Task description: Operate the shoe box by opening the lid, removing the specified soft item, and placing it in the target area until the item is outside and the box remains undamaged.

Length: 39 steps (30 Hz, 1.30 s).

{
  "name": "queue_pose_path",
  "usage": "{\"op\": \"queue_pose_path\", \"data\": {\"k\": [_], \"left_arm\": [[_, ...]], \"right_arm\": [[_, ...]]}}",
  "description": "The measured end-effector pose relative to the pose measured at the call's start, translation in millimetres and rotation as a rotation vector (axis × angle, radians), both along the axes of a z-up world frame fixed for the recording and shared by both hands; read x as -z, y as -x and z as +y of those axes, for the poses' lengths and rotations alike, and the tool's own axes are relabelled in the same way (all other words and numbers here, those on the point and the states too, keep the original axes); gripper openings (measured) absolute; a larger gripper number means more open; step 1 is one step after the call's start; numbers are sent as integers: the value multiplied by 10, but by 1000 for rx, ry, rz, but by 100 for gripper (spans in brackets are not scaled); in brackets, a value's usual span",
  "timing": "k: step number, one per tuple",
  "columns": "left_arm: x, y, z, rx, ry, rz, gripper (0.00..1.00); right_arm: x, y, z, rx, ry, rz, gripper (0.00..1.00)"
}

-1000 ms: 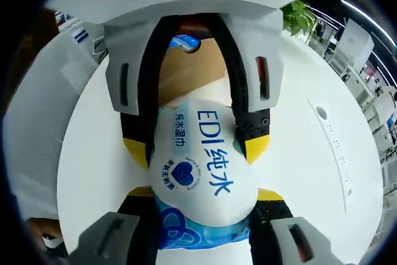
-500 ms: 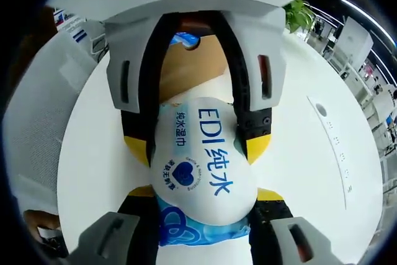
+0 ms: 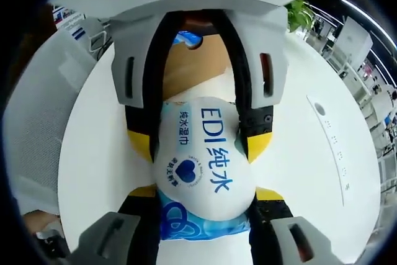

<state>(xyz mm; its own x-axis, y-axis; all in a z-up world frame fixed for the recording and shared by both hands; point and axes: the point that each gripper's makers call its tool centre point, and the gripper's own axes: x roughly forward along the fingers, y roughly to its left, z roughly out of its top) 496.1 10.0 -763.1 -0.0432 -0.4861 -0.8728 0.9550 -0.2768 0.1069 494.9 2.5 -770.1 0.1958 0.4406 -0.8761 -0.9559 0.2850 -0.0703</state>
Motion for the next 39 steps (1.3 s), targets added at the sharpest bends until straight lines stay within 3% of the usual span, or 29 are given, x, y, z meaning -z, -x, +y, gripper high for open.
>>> {"op": "queue_pose_path", "data": {"k": [12,18,27,39], "left_arm": [[-162,-10,72,-25,28,-14,54],[-244,-10,160,-47,33,-4,56],[-397,-9,339,-74,45,-21,60],[-637,-13,551,-182,107,-1,59]], "right_arm": [[-141,43,-55,50,5,-13,55],[-208,95,-45,65,6,-15,56],[-385,124,20,150,-43,-21,58],[-585,164,89,240,-100,-42,59]]}}
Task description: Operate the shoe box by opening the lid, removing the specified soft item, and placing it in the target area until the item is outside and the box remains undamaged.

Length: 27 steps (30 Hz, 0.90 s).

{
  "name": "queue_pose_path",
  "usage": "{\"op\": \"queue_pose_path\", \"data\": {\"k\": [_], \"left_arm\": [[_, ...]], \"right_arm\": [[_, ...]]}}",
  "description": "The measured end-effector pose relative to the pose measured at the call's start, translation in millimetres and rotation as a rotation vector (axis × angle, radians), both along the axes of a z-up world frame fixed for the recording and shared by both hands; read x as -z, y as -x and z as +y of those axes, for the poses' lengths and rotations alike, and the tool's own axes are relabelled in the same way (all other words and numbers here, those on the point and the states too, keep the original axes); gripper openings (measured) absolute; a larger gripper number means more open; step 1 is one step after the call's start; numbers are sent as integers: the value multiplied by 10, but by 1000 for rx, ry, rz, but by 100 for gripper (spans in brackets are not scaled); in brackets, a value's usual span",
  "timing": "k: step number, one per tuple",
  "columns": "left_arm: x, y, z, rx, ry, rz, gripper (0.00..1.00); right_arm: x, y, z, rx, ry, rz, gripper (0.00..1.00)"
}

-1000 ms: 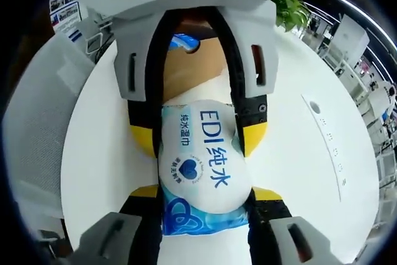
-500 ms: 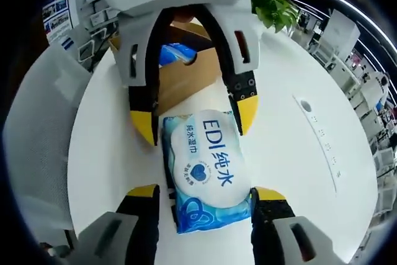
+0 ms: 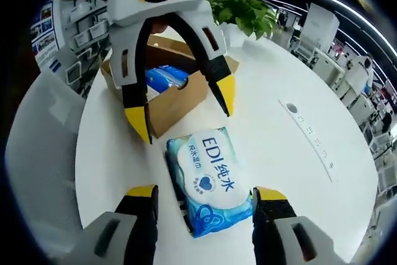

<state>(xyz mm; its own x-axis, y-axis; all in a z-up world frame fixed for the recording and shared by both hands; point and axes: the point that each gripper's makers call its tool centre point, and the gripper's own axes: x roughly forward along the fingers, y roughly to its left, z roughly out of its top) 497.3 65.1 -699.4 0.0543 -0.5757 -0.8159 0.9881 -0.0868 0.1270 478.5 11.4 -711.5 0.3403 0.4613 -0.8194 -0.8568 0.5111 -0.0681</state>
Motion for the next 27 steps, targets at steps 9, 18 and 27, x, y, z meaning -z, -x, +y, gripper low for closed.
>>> {"op": "queue_pose_path", "data": {"k": [9,18,27], "left_arm": [[-123,-12,157,-104,67,38,59],[-316,-92,401,-232,158,76,62],[-443,-98,715,-323,213,99,62]], "right_arm": [[-146,-12,18,122,-82,-15,60],[-319,-67,79,219,-167,-36,60],[-379,-50,182,288,-240,-42,59]]}}
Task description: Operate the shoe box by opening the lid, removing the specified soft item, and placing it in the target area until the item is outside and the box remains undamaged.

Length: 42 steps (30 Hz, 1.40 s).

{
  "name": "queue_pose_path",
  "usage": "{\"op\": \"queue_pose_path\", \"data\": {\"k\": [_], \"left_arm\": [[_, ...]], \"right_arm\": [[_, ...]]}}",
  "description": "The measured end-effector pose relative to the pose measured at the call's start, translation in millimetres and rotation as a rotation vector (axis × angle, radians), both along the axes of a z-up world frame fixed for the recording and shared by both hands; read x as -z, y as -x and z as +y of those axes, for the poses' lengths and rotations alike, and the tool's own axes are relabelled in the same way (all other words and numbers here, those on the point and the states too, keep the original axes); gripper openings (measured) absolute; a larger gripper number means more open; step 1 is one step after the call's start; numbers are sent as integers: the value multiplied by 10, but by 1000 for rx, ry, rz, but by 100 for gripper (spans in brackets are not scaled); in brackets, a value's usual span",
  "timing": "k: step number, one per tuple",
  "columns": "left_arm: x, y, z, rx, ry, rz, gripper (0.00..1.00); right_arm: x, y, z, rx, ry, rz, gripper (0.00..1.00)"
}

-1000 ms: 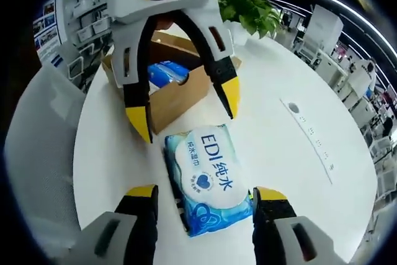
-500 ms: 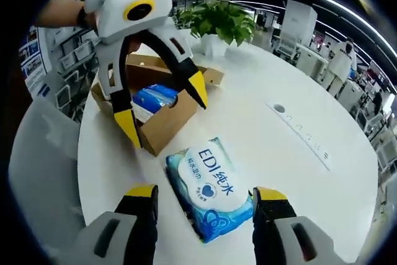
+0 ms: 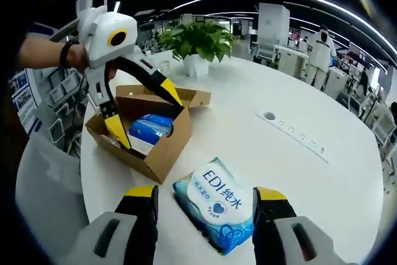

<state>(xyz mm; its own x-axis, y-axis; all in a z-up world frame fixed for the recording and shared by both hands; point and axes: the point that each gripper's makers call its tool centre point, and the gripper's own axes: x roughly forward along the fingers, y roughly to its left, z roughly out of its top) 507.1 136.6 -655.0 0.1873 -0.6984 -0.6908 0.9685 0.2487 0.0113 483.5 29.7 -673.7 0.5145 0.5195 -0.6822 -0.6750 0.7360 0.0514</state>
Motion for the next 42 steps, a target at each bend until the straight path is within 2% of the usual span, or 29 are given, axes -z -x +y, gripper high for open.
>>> {"op": "queue_pose_path", "data": {"k": [7,14,28,42], "left_arm": [[-59,3,272,-52,25,10,64],[-97,-21,545,-104,41,7,65],[-264,98,1064,-192,72,7,65],[-289,206,1575,-257,73,-4,66]], "right_arm": [[-55,-18,112,75,-88,-2,60],[-51,-6,248,81,-104,-3,60],[-51,72,540,73,-128,-2,60],[-73,143,841,50,-143,-2,60]]}}
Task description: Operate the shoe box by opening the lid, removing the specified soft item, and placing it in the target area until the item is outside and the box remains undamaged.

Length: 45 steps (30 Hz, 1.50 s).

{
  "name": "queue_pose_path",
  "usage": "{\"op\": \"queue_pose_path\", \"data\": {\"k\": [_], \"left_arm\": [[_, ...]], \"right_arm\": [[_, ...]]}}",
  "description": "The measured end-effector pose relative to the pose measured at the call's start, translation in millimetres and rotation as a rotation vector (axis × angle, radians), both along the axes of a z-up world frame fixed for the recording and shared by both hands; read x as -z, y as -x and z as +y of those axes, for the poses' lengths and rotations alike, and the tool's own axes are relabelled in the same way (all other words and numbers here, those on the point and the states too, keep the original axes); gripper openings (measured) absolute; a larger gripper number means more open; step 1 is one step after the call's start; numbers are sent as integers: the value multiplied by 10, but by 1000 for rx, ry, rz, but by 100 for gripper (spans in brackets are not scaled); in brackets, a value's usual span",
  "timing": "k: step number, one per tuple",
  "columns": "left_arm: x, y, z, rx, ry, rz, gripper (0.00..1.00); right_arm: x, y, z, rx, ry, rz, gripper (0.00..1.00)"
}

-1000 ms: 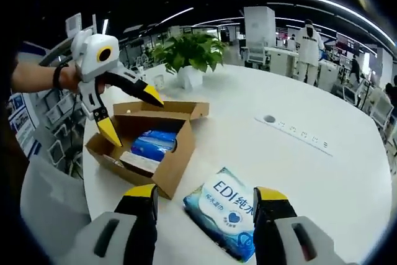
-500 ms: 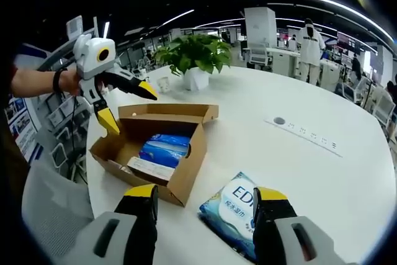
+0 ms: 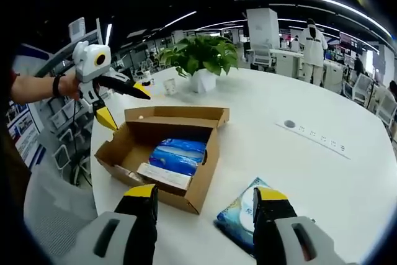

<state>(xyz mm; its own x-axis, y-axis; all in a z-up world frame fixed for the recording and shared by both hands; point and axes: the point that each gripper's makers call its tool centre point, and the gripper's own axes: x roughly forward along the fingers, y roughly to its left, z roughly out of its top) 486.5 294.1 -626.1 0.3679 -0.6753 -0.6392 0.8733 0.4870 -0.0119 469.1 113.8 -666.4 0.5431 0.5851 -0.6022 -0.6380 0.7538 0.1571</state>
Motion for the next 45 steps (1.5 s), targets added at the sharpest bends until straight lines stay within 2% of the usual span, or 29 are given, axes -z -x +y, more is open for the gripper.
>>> {"op": "queue_pose_path", "data": {"k": [6,18,36,45], "left_arm": [[-13,44,203,-48,22,3,67],[-5,65,531,-142,57,10,68],[145,283,718,-211,89,34,70],[176,390,821,-251,96,40,70]], "right_arm": [[1,32,186,-28,-11,-2,60],[-10,59,367,-50,-32,-8,60],[25,173,542,-90,-38,-15,60],[128,289,687,-131,-32,-2,60]]}}
